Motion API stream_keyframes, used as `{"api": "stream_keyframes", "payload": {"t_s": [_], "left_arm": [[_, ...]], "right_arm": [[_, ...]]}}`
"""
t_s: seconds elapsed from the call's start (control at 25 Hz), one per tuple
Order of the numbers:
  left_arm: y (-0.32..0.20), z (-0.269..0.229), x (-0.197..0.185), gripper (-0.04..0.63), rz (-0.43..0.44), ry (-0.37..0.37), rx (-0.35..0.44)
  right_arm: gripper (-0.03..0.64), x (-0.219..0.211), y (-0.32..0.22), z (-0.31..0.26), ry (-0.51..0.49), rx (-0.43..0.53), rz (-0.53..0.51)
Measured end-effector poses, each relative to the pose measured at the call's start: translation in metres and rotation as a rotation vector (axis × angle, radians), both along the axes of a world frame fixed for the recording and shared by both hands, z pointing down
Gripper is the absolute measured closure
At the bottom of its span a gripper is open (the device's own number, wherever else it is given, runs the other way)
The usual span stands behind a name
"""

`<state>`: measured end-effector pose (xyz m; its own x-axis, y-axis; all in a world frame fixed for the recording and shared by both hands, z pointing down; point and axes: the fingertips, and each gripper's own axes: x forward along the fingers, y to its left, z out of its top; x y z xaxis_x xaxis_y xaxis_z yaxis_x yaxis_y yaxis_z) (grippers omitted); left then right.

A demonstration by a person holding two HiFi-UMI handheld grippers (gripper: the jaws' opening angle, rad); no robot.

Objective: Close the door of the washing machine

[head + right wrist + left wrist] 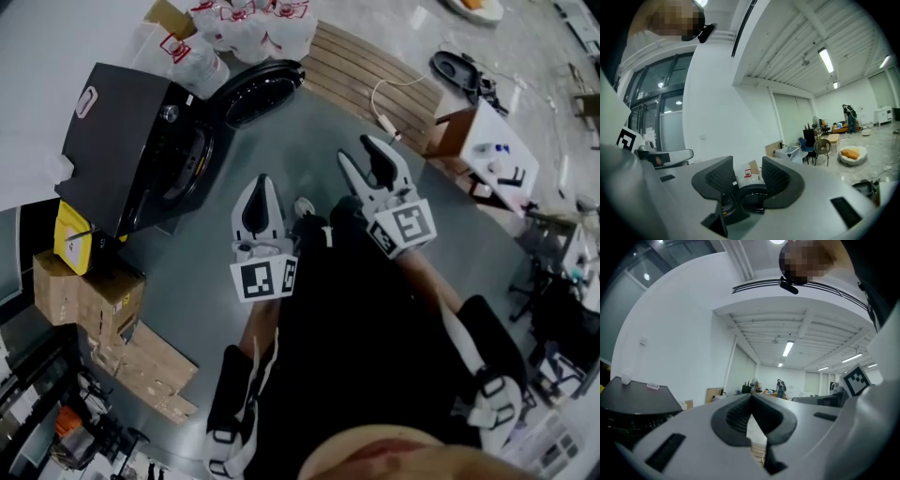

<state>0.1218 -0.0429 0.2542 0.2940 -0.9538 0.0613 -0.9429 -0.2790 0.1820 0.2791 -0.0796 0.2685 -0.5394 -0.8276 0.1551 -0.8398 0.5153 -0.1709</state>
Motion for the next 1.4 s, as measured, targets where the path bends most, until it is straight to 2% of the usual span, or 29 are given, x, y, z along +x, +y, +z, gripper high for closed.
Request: {"api": "stream_keyframes", "payload": {"t_s": [0.28, 0.6, 1.0, 1.4], "left_arm": [[-0.047, 0.011, -0.006, 0.594, -0.003, 0.012, -0.032], [-0.13, 0.018, -0.006, 0.594, -0.039, 0.001, -0.054], [-0.24, 0.021, 0.003, 0.594, -0.151, 0.003, -0.088], [-0.313, 0.045, 0.017, 0.594, -0.231, 0.017, -0.169]], "right_arm": [[0.431, -0.015, -0.051, 0.024, 0.007, -0.046, -0.023], [0.431, -0.019, -0.145, 0.046, 0.04, -0.079, -0.082], [0.431, -0.017, -0.284, 0.099, 0.161, -0.152, -0.226], [0.431, -0.03, -0.364, 0.177, 0.289, -0.281, -0.456]]}}
